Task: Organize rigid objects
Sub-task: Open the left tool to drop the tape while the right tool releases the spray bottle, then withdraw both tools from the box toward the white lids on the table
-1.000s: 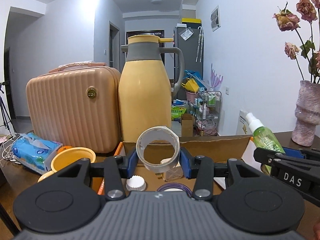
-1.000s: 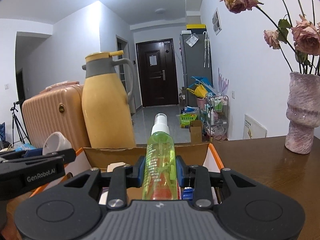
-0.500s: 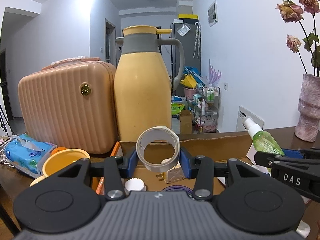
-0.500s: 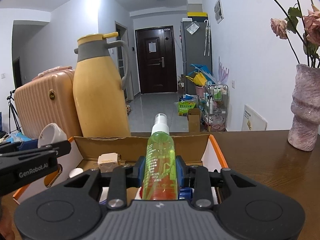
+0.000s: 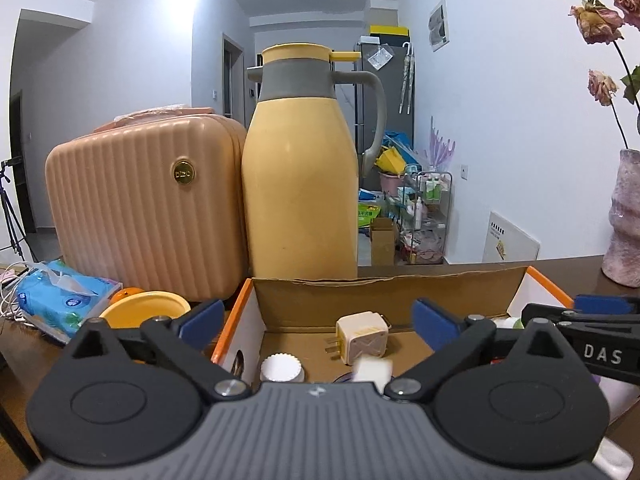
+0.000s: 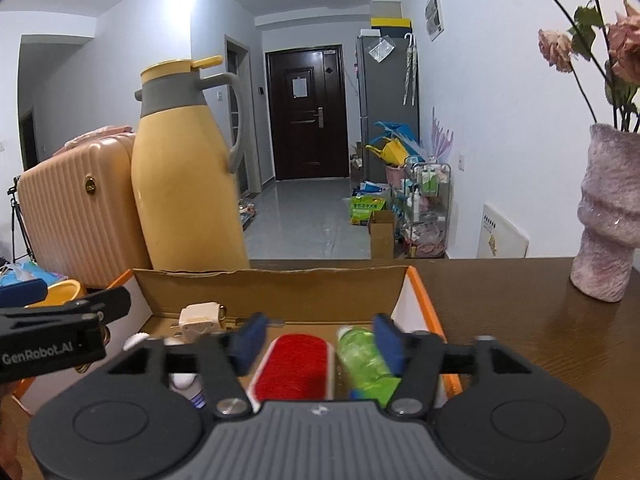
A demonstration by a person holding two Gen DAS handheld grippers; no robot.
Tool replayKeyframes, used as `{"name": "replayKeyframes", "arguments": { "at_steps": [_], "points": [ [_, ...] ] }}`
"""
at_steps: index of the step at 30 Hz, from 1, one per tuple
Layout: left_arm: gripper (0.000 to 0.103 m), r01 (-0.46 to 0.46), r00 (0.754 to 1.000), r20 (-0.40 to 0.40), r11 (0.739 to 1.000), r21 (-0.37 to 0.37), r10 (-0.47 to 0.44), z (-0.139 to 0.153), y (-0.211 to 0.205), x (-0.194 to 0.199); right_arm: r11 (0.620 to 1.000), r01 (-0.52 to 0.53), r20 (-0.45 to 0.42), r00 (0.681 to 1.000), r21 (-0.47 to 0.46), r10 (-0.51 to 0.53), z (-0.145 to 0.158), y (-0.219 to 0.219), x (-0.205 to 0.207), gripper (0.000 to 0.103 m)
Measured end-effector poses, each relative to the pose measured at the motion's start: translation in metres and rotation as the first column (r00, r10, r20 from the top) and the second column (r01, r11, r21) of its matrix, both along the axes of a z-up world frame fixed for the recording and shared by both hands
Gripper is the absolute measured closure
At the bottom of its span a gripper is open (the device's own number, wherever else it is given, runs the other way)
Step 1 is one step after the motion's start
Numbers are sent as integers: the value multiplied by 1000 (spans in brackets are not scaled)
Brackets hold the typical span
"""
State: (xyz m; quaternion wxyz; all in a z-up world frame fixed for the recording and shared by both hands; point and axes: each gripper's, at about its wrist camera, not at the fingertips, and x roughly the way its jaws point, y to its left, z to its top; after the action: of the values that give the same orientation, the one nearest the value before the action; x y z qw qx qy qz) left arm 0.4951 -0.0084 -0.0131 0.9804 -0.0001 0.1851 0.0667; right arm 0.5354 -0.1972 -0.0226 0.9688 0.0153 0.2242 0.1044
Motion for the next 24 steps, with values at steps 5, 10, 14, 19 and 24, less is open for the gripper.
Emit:
{"name": "replayKeyframes", "arguments": {
  "at_steps": [5, 10, 14, 19, 24],
  "points": [
    [0, -2, 1000, -5, 1000, 4, 2, 0, 0, 1, 1000, 8, 14, 1000, -20, -7, 1, 1, -3, 16],
    [0, -11, 1000, -12, 1000, -6, 11, 0, 3, 0, 1000, 25, 33, 999, -19, -24, 3, -1, -8, 6],
    [0, -14, 1000, -22, 1000, -27, 13, 1, 6, -2, 1000, 20, 58, 998, -15, -19, 5, -4, -19, 3],
    [0, -16, 1000, -7, 999, -32, 16, 3, 8, -13, 1000, 17, 101, 995, -20, -15, 9, -7, -38, 2],
    [0, -24, 1000, 12, 999, -45, 25, 6, 14, -31, 1000, 5, 147, 989, 0, -5, 14, -11, -63, 2]
  ]
}}
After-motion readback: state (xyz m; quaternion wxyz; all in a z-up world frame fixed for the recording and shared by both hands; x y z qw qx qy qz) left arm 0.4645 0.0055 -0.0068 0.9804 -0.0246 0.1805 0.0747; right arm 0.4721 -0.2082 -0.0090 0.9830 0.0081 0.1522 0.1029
